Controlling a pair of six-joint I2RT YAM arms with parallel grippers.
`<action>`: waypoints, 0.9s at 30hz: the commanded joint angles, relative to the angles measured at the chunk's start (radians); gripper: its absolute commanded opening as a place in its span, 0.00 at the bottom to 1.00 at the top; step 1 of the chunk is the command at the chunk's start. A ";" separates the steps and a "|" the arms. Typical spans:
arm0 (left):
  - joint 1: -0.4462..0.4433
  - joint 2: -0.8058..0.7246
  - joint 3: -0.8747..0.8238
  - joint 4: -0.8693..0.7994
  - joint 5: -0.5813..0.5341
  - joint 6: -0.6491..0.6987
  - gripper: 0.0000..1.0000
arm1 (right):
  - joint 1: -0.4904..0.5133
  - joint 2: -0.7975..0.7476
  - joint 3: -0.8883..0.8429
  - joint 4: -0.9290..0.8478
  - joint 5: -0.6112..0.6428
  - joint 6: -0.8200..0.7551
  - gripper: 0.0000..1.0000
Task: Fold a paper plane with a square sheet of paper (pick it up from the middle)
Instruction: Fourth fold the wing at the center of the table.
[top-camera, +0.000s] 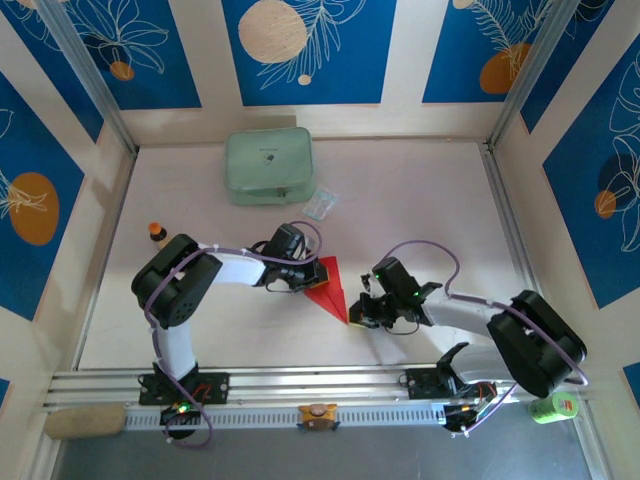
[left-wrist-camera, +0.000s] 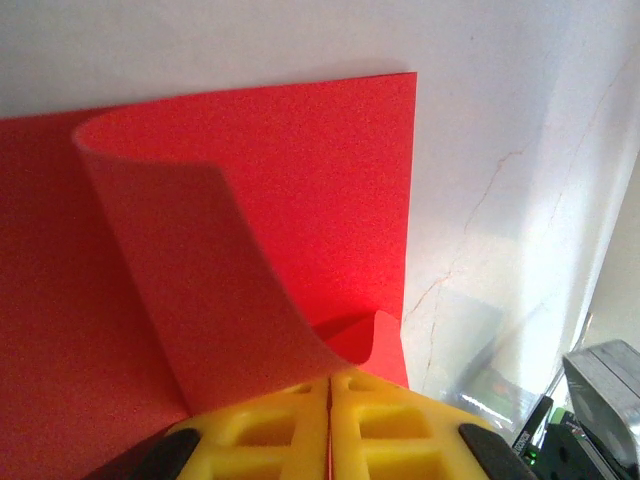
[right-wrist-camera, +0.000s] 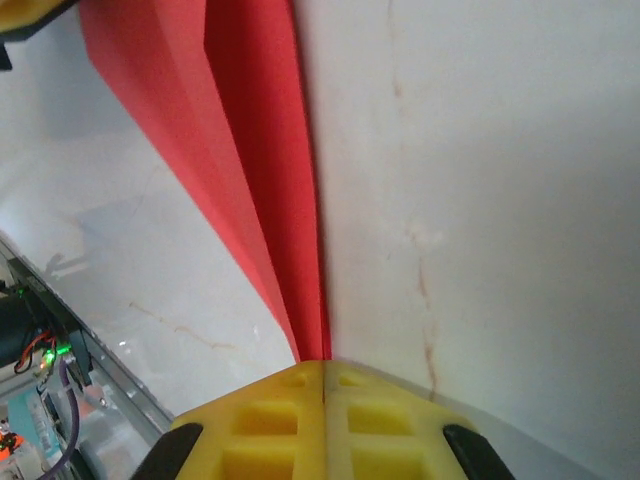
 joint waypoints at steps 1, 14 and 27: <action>0.009 0.009 -0.030 -0.080 -0.030 0.022 0.11 | 0.009 -0.052 0.064 -0.062 -0.022 -0.019 0.05; 0.008 0.013 -0.031 -0.074 -0.027 0.017 0.11 | 0.036 0.189 0.114 0.041 -0.047 -0.006 0.05; 0.011 0.023 -0.031 -0.070 -0.028 0.017 0.11 | -0.003 0.015 -0.149 0.142 -0.066 0.103 0.05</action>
